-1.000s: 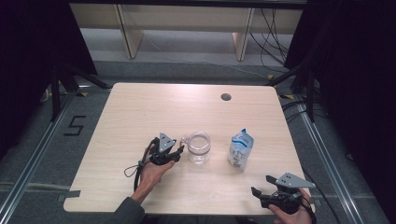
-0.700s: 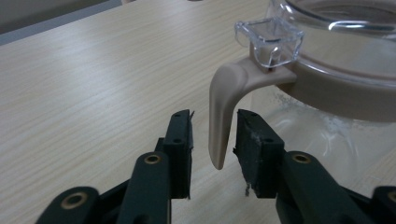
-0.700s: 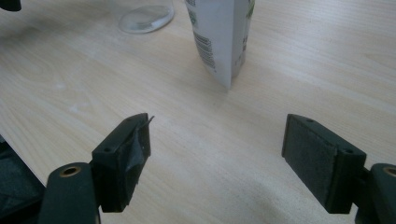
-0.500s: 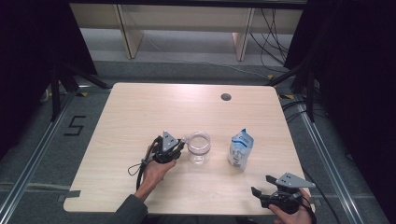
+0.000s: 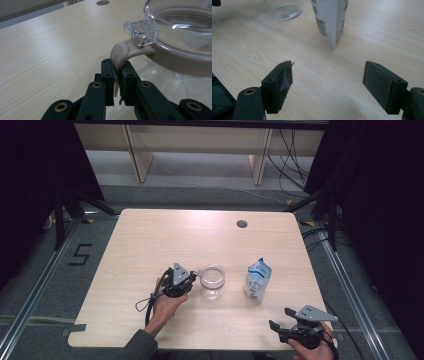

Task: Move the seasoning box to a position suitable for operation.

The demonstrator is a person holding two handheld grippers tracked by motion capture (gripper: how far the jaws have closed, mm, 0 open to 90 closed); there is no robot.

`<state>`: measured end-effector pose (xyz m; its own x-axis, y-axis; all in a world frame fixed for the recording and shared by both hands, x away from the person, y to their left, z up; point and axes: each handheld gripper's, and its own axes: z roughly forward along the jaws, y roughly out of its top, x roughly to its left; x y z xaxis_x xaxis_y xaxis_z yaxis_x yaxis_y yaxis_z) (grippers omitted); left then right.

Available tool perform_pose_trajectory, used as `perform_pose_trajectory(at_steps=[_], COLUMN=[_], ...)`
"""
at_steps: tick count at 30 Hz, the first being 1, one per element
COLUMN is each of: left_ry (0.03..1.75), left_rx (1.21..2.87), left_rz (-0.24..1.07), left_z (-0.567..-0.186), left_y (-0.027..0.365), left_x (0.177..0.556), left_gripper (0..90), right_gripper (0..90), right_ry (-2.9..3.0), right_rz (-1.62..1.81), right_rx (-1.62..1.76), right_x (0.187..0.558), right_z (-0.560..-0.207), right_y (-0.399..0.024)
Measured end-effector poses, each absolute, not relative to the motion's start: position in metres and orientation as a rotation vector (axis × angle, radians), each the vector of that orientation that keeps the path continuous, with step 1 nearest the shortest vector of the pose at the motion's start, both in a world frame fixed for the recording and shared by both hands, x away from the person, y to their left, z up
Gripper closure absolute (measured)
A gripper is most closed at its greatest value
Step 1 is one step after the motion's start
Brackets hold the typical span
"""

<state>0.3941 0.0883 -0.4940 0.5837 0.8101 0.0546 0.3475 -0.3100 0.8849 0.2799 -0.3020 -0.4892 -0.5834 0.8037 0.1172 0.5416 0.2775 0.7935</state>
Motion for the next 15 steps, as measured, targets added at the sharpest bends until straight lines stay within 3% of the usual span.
perform_pose_trajectory(at_steps=[15], left_ry=[0.98], left_rx=[1.906], left_rz=[0.618], left_z=[-0.492], left_y=[0.094], left_x=[0.364], left_gripper=[84.3], right_gripper=[24.6], right_ry=[2.226], right_rz=[1.197], right_rx=[1.204], right_x=[0.28], right_z=[-0.49], right_y=[-0.301])
